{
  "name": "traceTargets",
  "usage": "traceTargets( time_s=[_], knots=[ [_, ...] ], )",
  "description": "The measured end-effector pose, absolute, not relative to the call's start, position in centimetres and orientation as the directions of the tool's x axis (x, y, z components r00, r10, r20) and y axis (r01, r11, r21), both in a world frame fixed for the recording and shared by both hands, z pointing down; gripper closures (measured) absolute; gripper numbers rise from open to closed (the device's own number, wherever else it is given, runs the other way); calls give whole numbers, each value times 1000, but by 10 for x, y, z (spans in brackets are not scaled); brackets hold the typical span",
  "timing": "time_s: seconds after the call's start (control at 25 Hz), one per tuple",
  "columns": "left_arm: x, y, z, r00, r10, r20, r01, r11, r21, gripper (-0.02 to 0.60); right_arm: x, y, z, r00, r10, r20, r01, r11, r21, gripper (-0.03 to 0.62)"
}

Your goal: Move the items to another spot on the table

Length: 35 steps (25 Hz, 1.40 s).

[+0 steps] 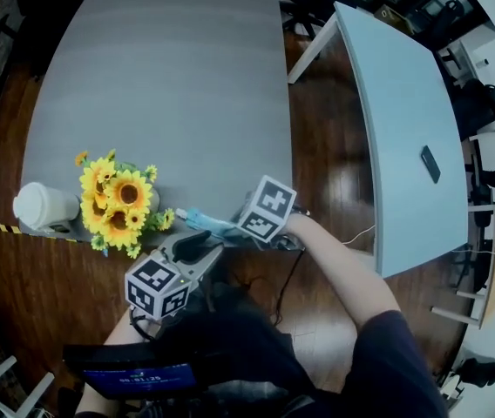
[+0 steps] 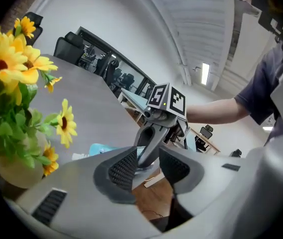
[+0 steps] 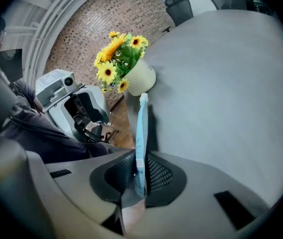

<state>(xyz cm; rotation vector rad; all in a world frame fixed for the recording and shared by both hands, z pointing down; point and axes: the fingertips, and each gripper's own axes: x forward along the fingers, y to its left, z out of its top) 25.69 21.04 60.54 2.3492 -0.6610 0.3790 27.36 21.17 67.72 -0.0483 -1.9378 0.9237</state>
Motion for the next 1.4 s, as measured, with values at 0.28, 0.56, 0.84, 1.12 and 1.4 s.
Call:
traceTargets(
  time_s=[0.28, 0.56, 0.84, 1.12, 1.4],
  knots=[
    [257, 195, 625, 817, -339, 467, -564, -643, 518, 453, 269, 211, 690, -531, 431, 730, -332, 687, -647, 554],
    [262, 180, 650, 800, -313, 513, -580, -621, 526, 453, 275, 207, 698, -526, 438, 729, -311, 699, -644, 544],
    [262, 174, 670, 742, -330, 583, -633, -631, 449, 520, 278, 203, 701, -507, 396, 765, -304, 749, -589, 533],
    [257, 160, 679, 667, -406, 625, -720, -567, 400, 589, 283, 187, 700, -553, 211, 806, -332, 831, -445, 501],
    [251, 155, 695, 595, -419, 686, -770, -542, 336, 591, 304, 179, 693, -556, 148, 818, -356, 847, -395, 517]
  ],
)
